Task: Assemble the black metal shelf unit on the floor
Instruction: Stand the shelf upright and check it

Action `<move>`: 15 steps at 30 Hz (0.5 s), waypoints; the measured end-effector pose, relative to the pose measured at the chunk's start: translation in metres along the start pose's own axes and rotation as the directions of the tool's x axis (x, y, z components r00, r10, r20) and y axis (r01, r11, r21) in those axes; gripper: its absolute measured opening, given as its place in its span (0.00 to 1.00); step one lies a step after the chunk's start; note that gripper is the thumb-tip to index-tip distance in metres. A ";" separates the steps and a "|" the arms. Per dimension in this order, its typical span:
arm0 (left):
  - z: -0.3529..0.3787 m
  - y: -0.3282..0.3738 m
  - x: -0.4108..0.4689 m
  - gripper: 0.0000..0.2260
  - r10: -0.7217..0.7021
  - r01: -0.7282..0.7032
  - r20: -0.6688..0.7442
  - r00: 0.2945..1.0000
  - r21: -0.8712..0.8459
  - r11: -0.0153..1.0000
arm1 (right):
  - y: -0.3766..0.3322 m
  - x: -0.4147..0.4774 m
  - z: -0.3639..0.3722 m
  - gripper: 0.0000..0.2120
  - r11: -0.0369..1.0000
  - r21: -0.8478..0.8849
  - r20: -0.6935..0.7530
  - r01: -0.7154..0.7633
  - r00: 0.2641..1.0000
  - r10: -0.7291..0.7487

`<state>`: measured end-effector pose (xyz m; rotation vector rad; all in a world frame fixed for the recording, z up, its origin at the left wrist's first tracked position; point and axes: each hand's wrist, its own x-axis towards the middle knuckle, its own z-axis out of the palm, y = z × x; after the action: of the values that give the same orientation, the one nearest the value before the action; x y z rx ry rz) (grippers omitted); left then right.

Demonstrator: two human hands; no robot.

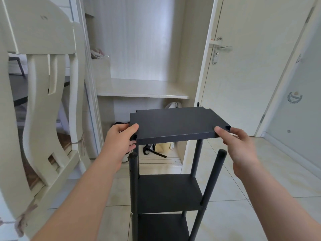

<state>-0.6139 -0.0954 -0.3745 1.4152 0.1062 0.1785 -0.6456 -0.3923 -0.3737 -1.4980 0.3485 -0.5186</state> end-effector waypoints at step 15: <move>-0.006 -0.033 0.001 0.12 -0.157 0.153 0.053 0.986 0.075 0.985 | 0.022 0.007 -0.001 0.10 0.990 0.025 -0.095 -0.142 0.985 0.143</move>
<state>-0.6118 -0.0943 -0.4083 1.4748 0.1750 0.0046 -0.6379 -0.3970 -0.3946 -1.4216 0.5212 -0.4795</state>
